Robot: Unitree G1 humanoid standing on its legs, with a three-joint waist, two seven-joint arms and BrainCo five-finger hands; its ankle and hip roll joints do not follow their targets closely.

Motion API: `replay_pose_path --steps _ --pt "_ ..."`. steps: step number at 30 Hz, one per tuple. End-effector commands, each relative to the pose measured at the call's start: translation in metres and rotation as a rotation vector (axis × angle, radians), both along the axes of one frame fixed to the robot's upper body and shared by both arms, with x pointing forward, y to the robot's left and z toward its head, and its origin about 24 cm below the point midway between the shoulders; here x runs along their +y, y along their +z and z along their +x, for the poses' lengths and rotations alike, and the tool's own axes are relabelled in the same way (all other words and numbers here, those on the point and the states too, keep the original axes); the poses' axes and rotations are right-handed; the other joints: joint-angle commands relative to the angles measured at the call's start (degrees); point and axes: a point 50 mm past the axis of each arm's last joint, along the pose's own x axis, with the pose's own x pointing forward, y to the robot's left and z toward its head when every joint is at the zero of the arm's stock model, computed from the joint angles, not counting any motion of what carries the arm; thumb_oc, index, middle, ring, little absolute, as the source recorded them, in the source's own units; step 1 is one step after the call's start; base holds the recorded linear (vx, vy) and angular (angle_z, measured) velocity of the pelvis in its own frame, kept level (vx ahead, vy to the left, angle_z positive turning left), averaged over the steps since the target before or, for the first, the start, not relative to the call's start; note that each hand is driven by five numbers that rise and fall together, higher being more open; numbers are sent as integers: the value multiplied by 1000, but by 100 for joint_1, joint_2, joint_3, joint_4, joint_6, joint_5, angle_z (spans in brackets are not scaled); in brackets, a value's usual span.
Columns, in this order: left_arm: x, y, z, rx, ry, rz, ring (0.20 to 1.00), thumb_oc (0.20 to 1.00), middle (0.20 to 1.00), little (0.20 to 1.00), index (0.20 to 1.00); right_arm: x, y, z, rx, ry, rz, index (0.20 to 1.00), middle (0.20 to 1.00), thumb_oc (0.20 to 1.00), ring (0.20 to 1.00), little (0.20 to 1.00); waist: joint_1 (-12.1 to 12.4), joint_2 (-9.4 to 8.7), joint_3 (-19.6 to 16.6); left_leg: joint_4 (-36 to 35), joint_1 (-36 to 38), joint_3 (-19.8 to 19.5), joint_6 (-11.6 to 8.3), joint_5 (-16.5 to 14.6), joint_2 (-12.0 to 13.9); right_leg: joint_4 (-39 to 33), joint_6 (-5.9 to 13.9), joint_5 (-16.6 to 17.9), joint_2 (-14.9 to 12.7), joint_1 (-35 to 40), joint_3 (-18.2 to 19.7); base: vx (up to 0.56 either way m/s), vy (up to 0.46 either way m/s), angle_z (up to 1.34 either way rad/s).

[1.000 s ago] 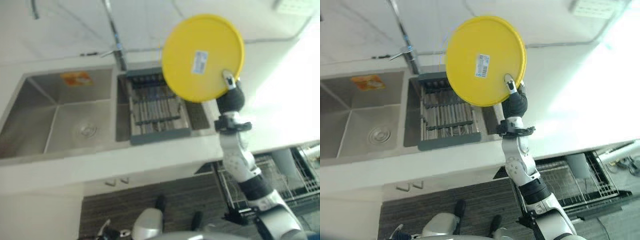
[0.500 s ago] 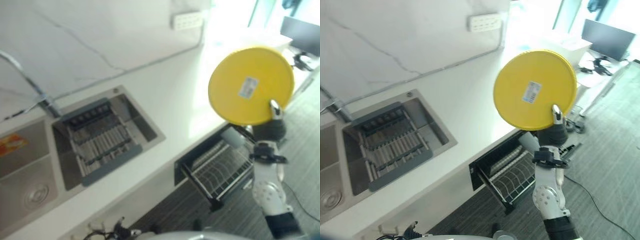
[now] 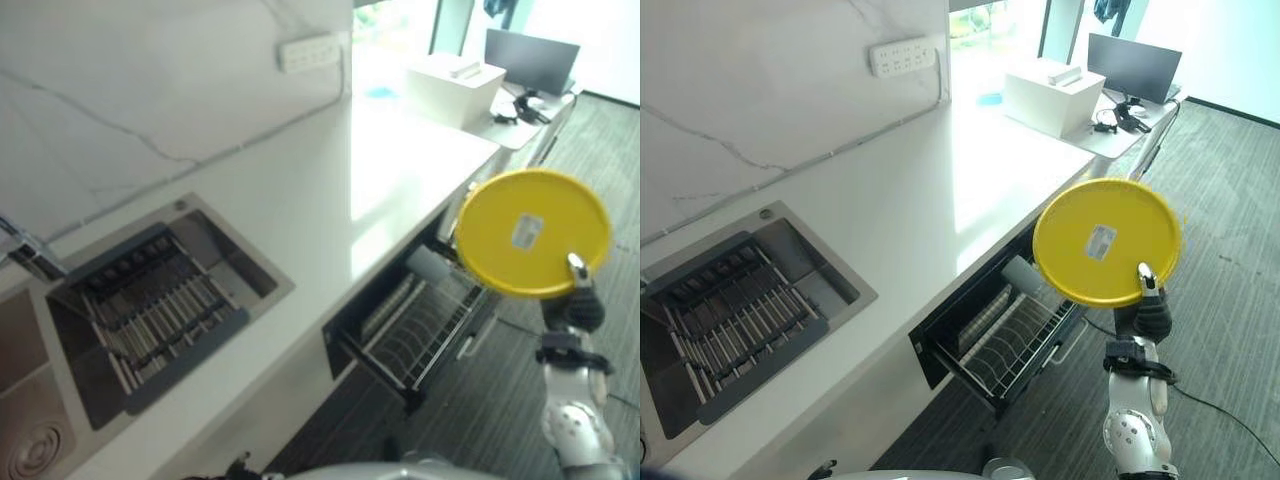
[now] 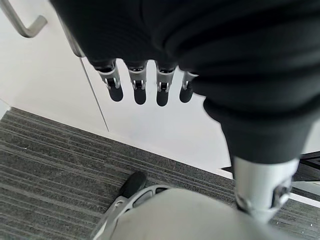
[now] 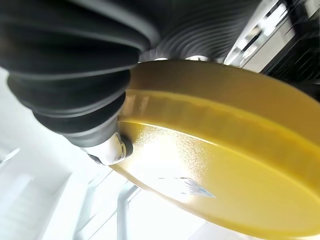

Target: Place the dishes in the dishwasher.

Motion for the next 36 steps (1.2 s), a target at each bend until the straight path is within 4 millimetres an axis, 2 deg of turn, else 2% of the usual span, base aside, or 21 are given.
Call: replay_pose_path --steps 1,8,12,18,22,29,36 --pt "21 3 -1 30 5 52 1000 1000 1000 1000 1000 16 48 23 -248 73 -74 200 200 200 200 200 157 -114 280 179 73 -395 32 -524 40 326 514 -293 -628 73 -199 47 -8 13" --pt "21 4 -2 34 8 53 1000 1000 1000 1000 1000 27 22 27 -123 63 -80 200 200 200 200 200 289 -5 390 263 -75 -659 67 -529 -14 532 442 -447 -641 4 -238 47 9 13" --pt "22 4 0 27 15 48 1000 1000 1000 1000 1000 27 8 26 -54 49 -85 200 200 200 200 200 342 54 490 336 -198 -855 97 -537 -69 729 387 -570 -621 -79 -208 50 16 14" --pt "14 7 24 -47 11 27 1000 1000 1000 1000 1000 27 10 33 -81 11 -89 200 200 200 200 200 372 232 869 299 -553 -1040 93 -381 -131 963 302 -642 -619 -461 -190 -107 39 10" --pt "10 6 20 -47 1 22 1000 1000 1000 1000 1000 29 5 31 -76 -8 -81 200 200 200 200 200 361 330 986 230 -555 -1049 69 -321 -179 966 292 -641 -657 -470 -246 -9 23 11" --pt "9 4 8 -15 -6 14 1000 1000 1000 1000 1000 27 -12 24 8 8 -88 200 200 200 200 200 301 382 960 290 -426 -992 47 -383 -223 930 301 -648 -721 -329 -282 77 15 1" --pt "1 4 16 -39 0 -16 1000 1000 1000 1000 1000 22 -19 26 49 -7 -96 200 200 200 200 200 276 527 1154 345 -518 -1012 24 -364 -267 953 269 -665 -730 -403 -226 -9 20 -1"
